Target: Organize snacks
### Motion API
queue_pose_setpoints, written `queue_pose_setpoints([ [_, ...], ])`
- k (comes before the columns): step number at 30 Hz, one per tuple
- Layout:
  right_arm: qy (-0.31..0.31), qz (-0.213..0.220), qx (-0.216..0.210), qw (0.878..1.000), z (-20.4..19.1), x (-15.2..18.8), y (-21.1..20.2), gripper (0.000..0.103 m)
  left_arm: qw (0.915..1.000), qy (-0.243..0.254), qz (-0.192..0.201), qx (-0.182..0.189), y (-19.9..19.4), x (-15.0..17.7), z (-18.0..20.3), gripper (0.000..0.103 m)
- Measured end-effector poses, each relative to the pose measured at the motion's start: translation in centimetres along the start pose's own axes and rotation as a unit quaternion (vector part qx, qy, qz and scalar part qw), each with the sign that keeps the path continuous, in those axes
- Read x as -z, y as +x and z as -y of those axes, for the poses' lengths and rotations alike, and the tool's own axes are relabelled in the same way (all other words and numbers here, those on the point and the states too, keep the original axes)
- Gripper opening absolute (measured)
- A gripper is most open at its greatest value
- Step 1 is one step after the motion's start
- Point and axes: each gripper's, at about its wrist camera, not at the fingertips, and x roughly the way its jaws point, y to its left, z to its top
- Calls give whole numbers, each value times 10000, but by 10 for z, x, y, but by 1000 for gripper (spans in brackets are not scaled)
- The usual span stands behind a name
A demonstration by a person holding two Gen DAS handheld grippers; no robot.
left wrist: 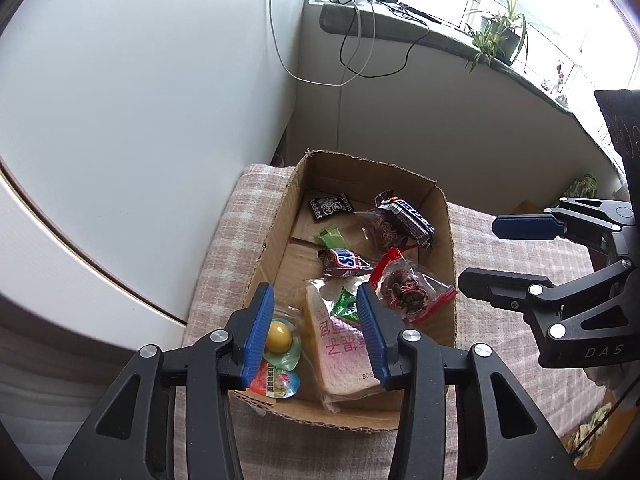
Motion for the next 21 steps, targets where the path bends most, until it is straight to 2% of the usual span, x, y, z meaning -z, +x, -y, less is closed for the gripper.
queue_pose_setpoints([
  [5, 69, 266, 246, 9993, -3, 10, -30, 77, 9997, -30, 214, 60, -28, 7, 7, 49],
  [9, 157, 472, 435, 9978, -6, 20, -53, 77, 9991, -153, 397, 34, -53, 14, 11, 56],
  [12, 282, 618, 540, 9962, -6, 28, -69, 78, 9976, -386, 561, -106, -71, 17, 12, 62],
  [13, 321, 669, 587, 9955, -6, 30, -75, 80, 9969, -467, 614, -175, -77, 18, 13, 66],
  [15, 406, 795, 718, 9934, -5, 37, -86, 85, 9952, -595, 742, -208, -89, 21, 15, 66],
  [18, 497, 957, 860, 9904, -5, 46, -101, 88, 9947, -626, 762, -283, -101, 25, 20, 70],
  [19, 542, 985, 880, 9898, -5, 48, -105, 88, 9947, -622, 757, -317, -104, 27, 22, 74],
  [21, 623, 1023, 897, 9887, -3, 53, -111, 88, 9944, -606, 794, -355, -110, 30, 26, 75],
])
